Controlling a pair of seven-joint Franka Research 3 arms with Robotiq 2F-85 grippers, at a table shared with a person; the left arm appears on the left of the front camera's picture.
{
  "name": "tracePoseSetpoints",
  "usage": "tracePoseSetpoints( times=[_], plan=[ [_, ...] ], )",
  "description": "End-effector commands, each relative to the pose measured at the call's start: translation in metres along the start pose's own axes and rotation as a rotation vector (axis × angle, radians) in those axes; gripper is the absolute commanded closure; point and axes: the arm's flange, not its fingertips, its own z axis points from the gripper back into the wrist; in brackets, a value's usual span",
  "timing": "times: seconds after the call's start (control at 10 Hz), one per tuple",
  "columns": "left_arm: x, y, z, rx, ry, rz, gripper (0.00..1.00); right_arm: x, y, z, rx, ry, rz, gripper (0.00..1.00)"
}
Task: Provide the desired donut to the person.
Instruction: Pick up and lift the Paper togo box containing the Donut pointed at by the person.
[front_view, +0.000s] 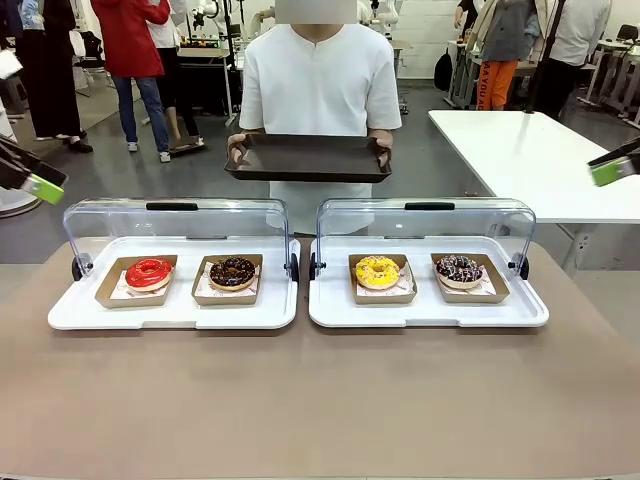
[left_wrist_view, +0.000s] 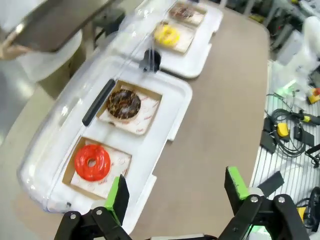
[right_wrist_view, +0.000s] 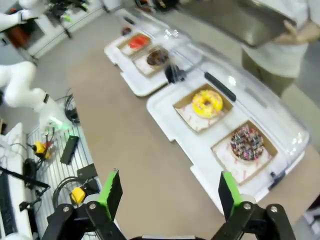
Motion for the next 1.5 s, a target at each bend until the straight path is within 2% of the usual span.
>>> tracePoseSetpoints(
  times=[0.0, 0.3, 0.5, 0.8, 1.4],
  plan=[
    [-0.02, 0.032, 0.015, -0.04, -0.074, -0.017, 0.0, -0.009, -0.024, 0.016, 0.081, -0.08, 0.06, 0.0],
    [-0.067, 0.048, 0.032, 0.093, -0.267, -0.022, 0.0, -0.045, -0.033, 0.049, 0.02, -0.226, 0.111, 0.0],
    [-0.091, 0.049, 0.039, 0.132, -0.346, -0.029, 0.0, -0.068, -0.034, 0.063, 0.01, -0.272, 0.12, 0.0],
    [-0.107, 0.059, 0.043, 0.135, -0.387, -0.036, 0.0, -0.092, -0.039, 0.072, 0.027, -0.332, 0.139, 0.0],
    [-0.117, 0.074, 0.037, 0.078, -0.354, -0.024, 0.0, -0.097, -0.04, 0.069, 0.046, -0.324, 0.171, 0.0]
  ],
)
